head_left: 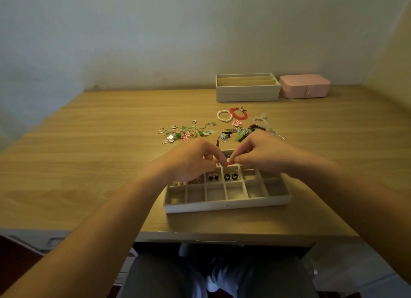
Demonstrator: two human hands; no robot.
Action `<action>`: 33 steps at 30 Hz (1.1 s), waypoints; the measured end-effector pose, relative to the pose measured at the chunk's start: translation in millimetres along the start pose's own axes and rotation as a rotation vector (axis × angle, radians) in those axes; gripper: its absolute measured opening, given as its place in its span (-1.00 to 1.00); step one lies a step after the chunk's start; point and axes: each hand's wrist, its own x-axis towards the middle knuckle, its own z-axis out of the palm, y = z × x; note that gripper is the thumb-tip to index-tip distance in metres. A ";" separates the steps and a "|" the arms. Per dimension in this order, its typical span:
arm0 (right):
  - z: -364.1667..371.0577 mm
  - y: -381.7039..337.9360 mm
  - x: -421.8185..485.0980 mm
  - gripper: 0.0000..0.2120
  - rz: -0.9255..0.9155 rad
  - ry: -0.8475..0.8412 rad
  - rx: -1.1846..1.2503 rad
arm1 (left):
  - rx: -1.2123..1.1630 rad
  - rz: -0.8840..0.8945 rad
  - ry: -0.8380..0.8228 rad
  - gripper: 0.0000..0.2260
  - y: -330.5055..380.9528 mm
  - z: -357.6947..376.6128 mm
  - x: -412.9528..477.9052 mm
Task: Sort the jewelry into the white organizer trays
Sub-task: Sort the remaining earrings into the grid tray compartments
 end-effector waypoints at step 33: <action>-9.5 -17.9 142.3 -0.81 0.253 -0.024 0.513 | 0.346 -0.534 0.404 -0.92 -121.8 -56.5 111.7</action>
